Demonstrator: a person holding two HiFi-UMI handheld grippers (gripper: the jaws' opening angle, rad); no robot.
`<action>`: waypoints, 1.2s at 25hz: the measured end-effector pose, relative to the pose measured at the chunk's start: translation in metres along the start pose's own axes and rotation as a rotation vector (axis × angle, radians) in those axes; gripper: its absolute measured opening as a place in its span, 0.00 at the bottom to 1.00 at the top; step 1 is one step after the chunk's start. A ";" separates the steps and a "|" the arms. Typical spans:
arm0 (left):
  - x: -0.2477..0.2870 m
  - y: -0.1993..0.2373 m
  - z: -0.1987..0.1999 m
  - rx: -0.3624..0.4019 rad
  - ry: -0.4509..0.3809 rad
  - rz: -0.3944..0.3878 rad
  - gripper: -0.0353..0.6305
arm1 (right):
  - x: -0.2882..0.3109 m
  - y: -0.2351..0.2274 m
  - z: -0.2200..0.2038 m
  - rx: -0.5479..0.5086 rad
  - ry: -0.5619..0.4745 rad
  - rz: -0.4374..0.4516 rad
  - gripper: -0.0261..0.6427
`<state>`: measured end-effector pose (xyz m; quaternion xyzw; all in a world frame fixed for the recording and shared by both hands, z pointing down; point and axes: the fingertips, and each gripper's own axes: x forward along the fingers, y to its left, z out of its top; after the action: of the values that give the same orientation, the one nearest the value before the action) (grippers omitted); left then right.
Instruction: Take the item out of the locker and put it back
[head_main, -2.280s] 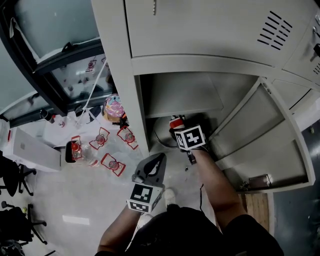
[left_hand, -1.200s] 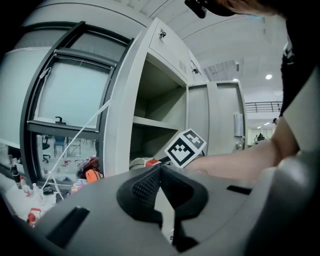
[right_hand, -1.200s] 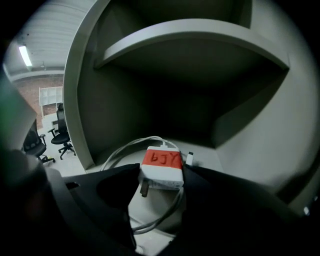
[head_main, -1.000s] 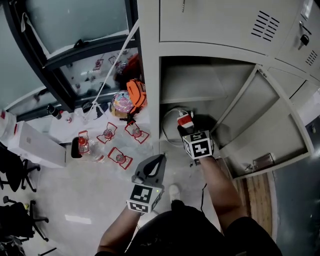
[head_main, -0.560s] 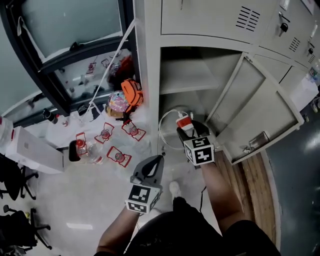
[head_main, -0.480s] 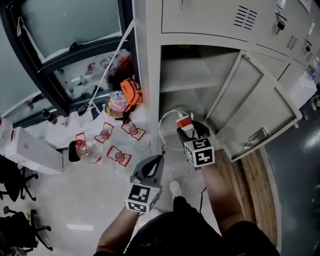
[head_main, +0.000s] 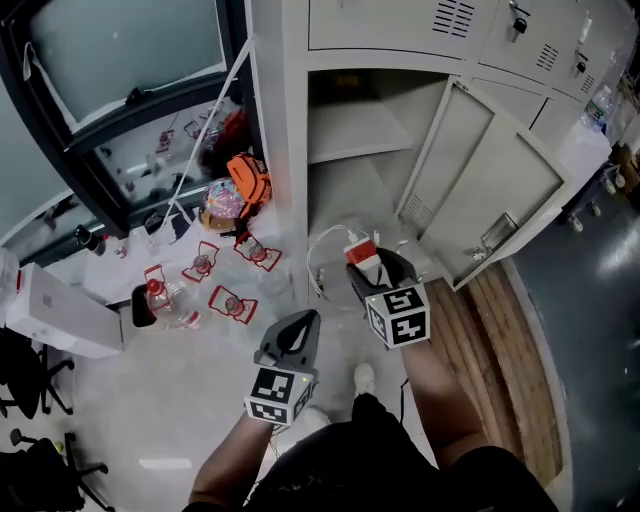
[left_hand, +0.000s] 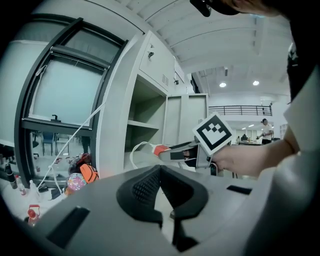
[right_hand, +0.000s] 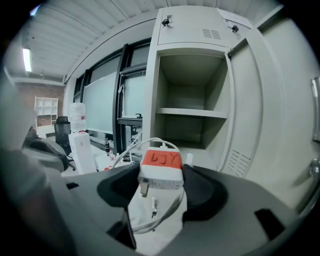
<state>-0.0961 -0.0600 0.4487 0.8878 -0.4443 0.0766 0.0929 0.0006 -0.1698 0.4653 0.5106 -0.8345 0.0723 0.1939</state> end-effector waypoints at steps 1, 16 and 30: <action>-0.002 -0.003 -0.001 0.000 0.000 -0.004 0.06 | -0.005 0.002 -0.001 -0.002 -0.001 0.000 0.44; 0.004 -0.069 -0.014 -0.022 0.013 0.017 0.06 | -0.071 -0.002 -0.016 -0.012 -0.050 0.068 0.44; 0.004 -0.167 -0.016 -0.017 0.006 0.147 0.06 | -0.152 -0.031 -0.051 -0.039 -0.093 0.200 0.44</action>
<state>0.0393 0.0392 0.4492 0.8517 -0.5086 0.0823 0.0957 0.1016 -0.0424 0.4487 0.4238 -0.8906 0.0512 0.1566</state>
